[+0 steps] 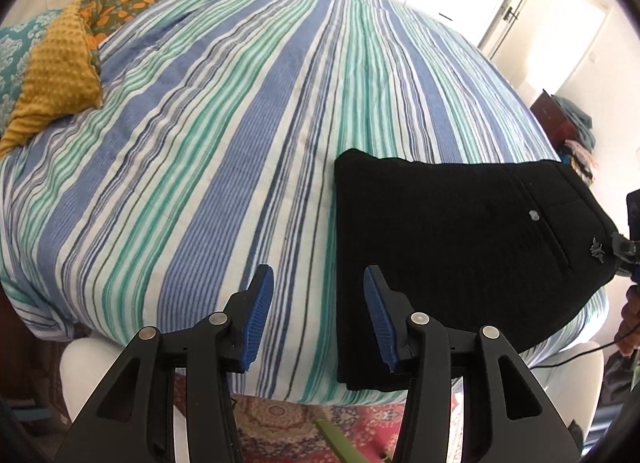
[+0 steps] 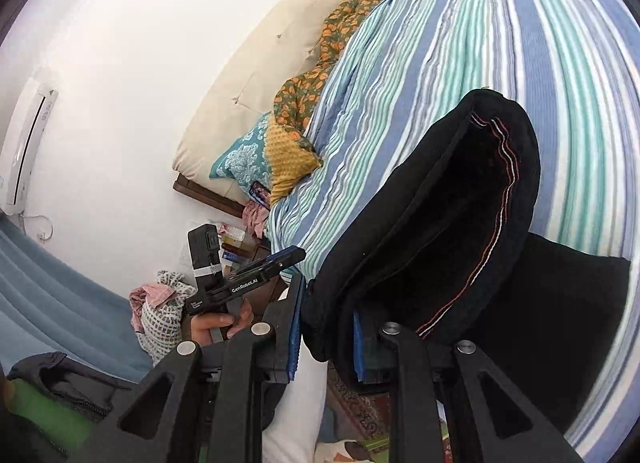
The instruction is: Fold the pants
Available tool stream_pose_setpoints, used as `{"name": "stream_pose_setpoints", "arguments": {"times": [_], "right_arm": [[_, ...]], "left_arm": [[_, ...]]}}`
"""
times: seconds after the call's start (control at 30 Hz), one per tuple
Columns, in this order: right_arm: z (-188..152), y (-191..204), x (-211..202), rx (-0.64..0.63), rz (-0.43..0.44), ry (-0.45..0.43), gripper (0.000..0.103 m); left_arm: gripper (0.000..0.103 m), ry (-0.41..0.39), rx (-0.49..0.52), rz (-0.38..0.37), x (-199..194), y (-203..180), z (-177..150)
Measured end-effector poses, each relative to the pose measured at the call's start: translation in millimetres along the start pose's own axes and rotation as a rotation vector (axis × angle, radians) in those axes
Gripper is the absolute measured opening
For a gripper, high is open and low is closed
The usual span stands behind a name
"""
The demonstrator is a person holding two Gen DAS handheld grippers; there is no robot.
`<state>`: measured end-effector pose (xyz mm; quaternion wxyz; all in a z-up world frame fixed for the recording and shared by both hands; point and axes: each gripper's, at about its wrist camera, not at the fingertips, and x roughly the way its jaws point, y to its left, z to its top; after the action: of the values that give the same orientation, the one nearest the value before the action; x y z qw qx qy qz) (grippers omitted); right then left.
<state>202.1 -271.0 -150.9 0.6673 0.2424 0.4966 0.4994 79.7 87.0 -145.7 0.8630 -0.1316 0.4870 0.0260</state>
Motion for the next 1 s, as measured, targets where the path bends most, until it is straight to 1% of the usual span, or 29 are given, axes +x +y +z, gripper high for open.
{"name": "stream_pose_setpoints", "arguments": {"times": [0.13,0.2,0.23,0.33,0.37,0.43,0.47,0.5,0.53,0.57,0.63,0.67,0.7,0.77,0.83,0.9,0.93,1.0], "right_arm": [[-28.4,-34.5,-28.3,0.088,-0.065,-0.03,0.021],[-45.8,-64.8,-38.0,0.153,-0.083,-0.035,0.021],[-54.4,-79.6,-39.1,0.182,-0.09,-0.034,0.021],[-75.2,-122.1,-31.6,0.246,-0.169,-0.007,0.021],[-80.8,-131.0,-27.4,0.266,-0.175,-0.008,0.021],[-87.9,-141.0,-29.4,0.309,-0.154,-0.052,0.023],[-87.3,-141.4,-30.9,0.324,-0.15,-0.061,0.029],[-84.7,-140.1,-33.6,0.333,-0.157,-0.054,0.031],[-81.1,-135.6,-37.8,0.33,-0.191,-0.042,0.039],[-77.4,-127.7,-44.3,0.305,-0.259,-0.037,0.046],[-59.7,-102.2,-61.4,0.199,-0.417,-0.048,0.047],[-48.7,-86.5,-65.8,0.14,-0.471,-0.061,0.047],[-39.4,-72.8,-70.9,0.086,-0.496,-0.081,0.047],[-21.1,-52.5,-71.0,0.002,-0.493,-0.128,0.047],[-7.4,-39.7,-58.8,-0.061,-0.453,-0.165,0.047],[-0.6,-40.1,-37.1,-0.077,-0.409,-0.158,0.047],[0.7,-46.0,-25.6,-0.068,-0.402,-0.144,0.047],[-3.2,-68.6,-4.3,-0.022,-0.431,-0.105,0.047]], "left_arm": [[0.049,0.027,0.056,-0.02,8.6,-24.4,-5.5],[0.049,0.038,0.091,-0.022,13.8,-36.8,-7.1],[0.049,0.044,0.107,-0.022,17.4,-42.5,-7.3],[0.049,0.073,0.155,-0.013,31.6,-55.8,-9.5],[0.049,0.088,0.168,-0.001,37.2,-59.3,-11.0],[0.049,0.103,0.182,0.013,41.9,-60.9,-14.4],[0.049,0.102,0.187,0.016,40.9,-61.3,-15.8],[0.049,0.096,0.191,0.015,38.3,-61.7,-16.7],[0.049,0.088,0.193,0.015,35.4,-61.9,-16.5],[0.049,0.08,0.195,0.02,33.1,-62.6,-16.3],[0.053,0.066,0.209,0.034,31.9,-67.7,-15.1],[0.056,0.063,0.22,0.047,34.0,-71.6,-14.3],[0.056,0.065,0.231,0.065,37.0,-75.9,-13.9],[0.056,0.077,0.244,0.094,43.3,-82.7,-14.2],[0.056,0.087,0.254,0.116,46.6,-88.1,-16.1],[0.056,0.098,0.267,0.139,50.3,-90.3,-18.6],[0.056,0.104,0.272,0.147,52.1,-90.8,-19.9],[0.056,0.117,0.284,0.159,55.6,-92.2,-23.1]]}}
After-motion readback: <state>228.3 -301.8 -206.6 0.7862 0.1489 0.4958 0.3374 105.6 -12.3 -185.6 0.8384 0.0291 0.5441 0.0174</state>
